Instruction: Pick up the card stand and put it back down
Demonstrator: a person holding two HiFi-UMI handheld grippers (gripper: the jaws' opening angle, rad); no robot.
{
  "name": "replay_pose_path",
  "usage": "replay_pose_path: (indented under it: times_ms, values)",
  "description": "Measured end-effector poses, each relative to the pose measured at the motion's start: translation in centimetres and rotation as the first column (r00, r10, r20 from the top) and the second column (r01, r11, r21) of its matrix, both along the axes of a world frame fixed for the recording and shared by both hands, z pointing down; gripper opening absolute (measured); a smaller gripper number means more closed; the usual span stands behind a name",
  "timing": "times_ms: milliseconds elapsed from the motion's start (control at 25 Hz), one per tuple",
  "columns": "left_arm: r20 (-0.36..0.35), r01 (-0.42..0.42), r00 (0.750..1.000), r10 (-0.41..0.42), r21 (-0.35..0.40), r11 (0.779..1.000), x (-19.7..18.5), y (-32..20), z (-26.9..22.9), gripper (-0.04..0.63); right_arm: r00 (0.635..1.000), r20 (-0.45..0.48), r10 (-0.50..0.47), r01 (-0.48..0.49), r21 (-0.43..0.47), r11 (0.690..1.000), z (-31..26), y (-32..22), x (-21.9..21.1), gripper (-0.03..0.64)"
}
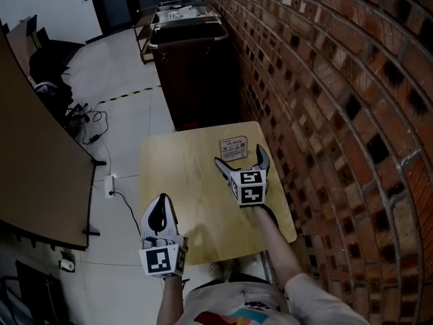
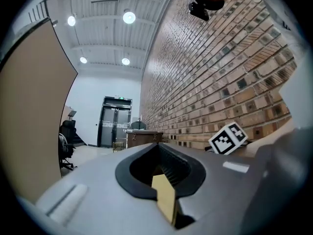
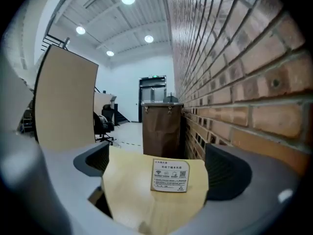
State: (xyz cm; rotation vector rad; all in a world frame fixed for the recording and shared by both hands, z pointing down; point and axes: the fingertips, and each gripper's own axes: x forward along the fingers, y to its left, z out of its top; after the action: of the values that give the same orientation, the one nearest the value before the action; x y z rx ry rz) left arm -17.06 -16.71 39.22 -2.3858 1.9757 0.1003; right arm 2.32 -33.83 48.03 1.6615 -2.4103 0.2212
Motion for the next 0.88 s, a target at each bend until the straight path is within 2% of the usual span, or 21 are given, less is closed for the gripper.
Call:
replay_pose_path:
  times_ms: [160, 320, 440, 600, 880]
  values:
    - [-0.007, 0.023, 1.0, -0.023, -0.033, 0.999, -1.2, -1.1, 1.3, 0.0, 0.997, -0.039, 0.06, -0.066, -0.186, 0.98, 5.9, -5.7, 0.0, 0.575]
    - [-0.005, 0.03, 1.0, -0.031, -0.07, 0.997, -2.1, -1.7, 2.5, 0.0, 0.993, -0.074, 0.094, -0.111, -0.289, 0.951, 10.0, -8.3, 0.6, 0.577]
    - [0.01, 0.043, 0.999, -0.042, -0.094, 0.995, -2.9, -2.0, 3.4, 0.0, 0.992, -0.064, 0.108, -0.123, -0.325, 0.938, 11.8, -9.7, 0.8, 0.575]
    - [0.028, 0.063, 0.998, -0.06, -0.123, 0.99, -3.7, -2.4, 4.5, 0.0, 0.99, -0.094, 0.108, -0.133, -0.332, 0.934, 12.8, -11.4, 0.7, 0.575]
    - [0.026, 0.061, 0.998, -0.058, -0.129, 0.99, -3.9, -3.0, 5.0, 0.0, 0.987, -0.101, 0.128, -0.155, -0.337, 0.929, 14.1, -12.7, 1.2, 0.577]
